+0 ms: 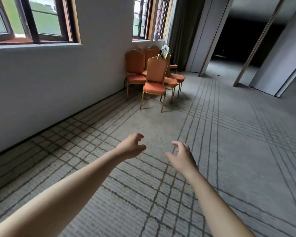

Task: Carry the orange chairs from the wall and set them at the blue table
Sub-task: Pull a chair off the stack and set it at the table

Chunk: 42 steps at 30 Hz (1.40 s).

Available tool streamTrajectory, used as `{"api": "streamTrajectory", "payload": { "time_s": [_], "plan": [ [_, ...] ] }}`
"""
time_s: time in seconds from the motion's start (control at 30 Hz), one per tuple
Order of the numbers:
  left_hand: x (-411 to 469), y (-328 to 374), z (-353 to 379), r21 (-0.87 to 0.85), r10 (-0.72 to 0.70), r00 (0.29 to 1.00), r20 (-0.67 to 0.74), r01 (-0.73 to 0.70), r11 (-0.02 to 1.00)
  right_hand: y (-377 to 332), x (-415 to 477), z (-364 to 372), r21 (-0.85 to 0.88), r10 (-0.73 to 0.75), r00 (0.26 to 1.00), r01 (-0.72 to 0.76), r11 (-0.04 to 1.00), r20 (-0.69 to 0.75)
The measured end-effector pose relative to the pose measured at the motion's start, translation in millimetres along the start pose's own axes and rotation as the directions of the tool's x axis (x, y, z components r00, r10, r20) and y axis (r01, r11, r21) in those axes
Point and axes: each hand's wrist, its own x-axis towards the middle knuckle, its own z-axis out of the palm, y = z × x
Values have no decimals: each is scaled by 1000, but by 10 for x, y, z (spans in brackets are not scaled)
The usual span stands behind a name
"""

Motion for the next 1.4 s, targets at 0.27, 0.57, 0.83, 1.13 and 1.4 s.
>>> {"api": "streamTrajectory", "payload": {
  "time_s": [0.27, 0.57, 0.83, 1.13, 1.4],
  "plan": [
    [2241, 197, 174, 33, 7, 999, 41, -8, 999, 310, 2247, -228, 19, 10, 1000, -10, 1000, -4],
    [4917, 738, 244, -20, -35, 997, -66, 33, 999, 453, 5160, -809, 23, -92, 995, 91, 996, 38],
    [6883, 899, 250, -34, -90, 993, -70, 88, 996, 574, 7169, -1027, -14, -123, 985, 125, 992, 118],
    [9946, 1124, 117, -50, -32, 998, -55, 29, 998, 517, 9991, -1335, -23, -154, 987, 155, 988, 50],
    [12058, 1322, 151, -11, -10, 1000, 16, 10, 1000, 598, 12137, -1463, 25, -125, 991, 124, 992, 49]
  ]
}}
